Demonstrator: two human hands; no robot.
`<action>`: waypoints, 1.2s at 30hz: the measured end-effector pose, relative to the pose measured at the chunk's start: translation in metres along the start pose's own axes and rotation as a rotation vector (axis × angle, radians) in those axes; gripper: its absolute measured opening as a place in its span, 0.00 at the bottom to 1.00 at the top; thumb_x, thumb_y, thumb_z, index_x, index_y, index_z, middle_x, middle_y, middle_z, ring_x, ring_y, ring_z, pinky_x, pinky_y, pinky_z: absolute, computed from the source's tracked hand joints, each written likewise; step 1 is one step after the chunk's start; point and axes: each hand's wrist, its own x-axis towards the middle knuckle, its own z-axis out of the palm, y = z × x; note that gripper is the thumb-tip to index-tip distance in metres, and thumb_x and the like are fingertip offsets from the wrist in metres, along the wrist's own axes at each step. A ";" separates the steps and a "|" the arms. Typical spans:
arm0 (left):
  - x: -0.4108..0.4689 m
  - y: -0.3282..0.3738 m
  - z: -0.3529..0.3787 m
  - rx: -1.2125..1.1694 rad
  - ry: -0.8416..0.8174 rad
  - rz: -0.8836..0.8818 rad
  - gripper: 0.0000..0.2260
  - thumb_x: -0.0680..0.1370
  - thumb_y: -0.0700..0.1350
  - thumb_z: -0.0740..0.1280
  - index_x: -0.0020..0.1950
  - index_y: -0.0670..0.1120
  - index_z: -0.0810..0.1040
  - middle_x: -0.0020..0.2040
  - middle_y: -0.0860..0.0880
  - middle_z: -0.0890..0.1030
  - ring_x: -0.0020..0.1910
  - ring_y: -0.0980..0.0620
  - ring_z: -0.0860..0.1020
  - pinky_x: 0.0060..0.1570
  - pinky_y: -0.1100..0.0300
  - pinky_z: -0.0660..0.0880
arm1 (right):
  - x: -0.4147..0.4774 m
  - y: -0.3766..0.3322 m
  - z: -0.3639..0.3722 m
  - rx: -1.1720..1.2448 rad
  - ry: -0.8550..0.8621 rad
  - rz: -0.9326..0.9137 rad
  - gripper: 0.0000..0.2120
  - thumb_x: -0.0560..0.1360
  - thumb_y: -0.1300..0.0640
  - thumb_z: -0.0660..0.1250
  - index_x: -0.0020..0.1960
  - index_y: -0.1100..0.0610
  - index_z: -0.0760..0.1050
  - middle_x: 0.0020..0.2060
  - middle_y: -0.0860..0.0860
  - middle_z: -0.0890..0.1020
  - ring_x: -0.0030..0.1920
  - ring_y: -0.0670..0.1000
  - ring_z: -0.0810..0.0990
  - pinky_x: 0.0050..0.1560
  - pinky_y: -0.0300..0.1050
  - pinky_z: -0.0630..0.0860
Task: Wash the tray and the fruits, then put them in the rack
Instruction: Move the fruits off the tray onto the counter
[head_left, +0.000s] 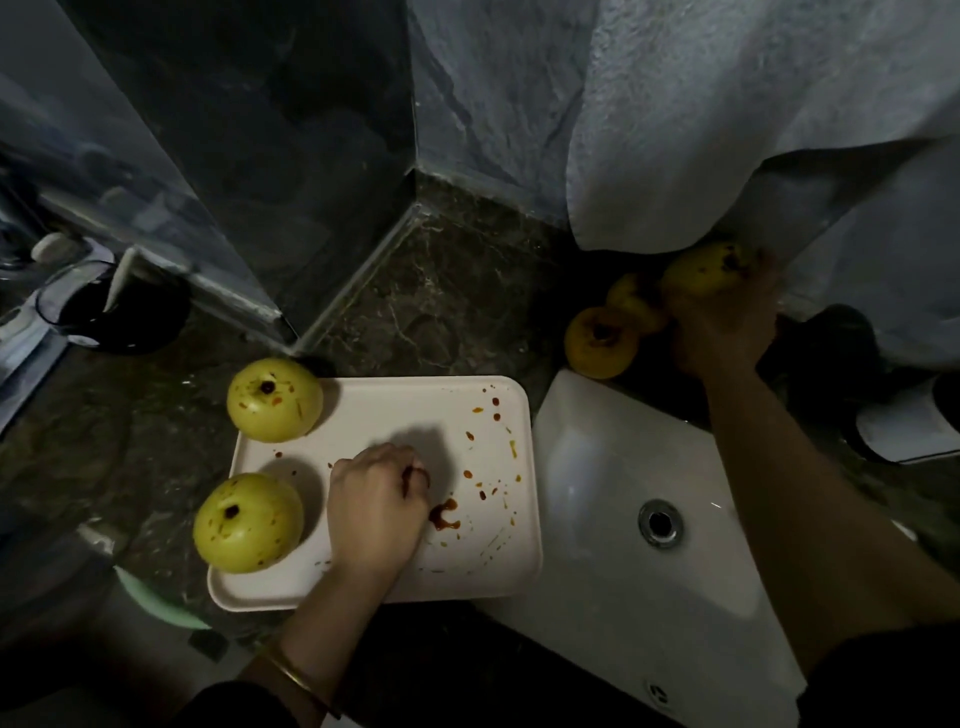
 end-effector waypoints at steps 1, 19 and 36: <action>0.000 0.001 0.001 -0.001 -0.007 0.000 0.16 0.69 0.46 0.54 0.32 0.43 0.79 0.32 0.47 0.81 0.33 0.43 0.78 0.39 0.51 0.75 | 0.002 0.001 0.002 0.035 -0.001 0.016 0.47 0.61 0.41 0.74 0.74 0.52 0.57 0.68 0.55 0.69 0.66 0.58 0.70 0.65 0.54 0.71; -0.005 0.001 -0.002 -0.024 0.011 0.005 0.16 0.69 0.46 0.54 0.33 0.43 0.80 0.32 0.46 0.81 0.33 0.44 0.79 0.38 0.51 0.77 | 0.012 0.002 0.010 -0.026 0.091 -0.008 0.51 0.63 0.42 0.76 0.76 0.58 0.53 0.72 0.58 0.62 0.70 0.58 0.64 0.69 0.52 0.66; -0.056 -0.025 -0.028 -0.035 0.196 0.008 0.12 0.69 0.44 0.56 0.31 0.44 0.77 0.32 0.47 0.79 0.33 0.44 0.76 0.37 0.54 0.65 | -0.228 -0.060 0.071 0.097 -0.624 -0.603 0.21 0.72 0.54 0.70 0.63 0.58 0.73 0.58 0.55 0.75 0.58 0.54 0.74 0.58 0.50 0.73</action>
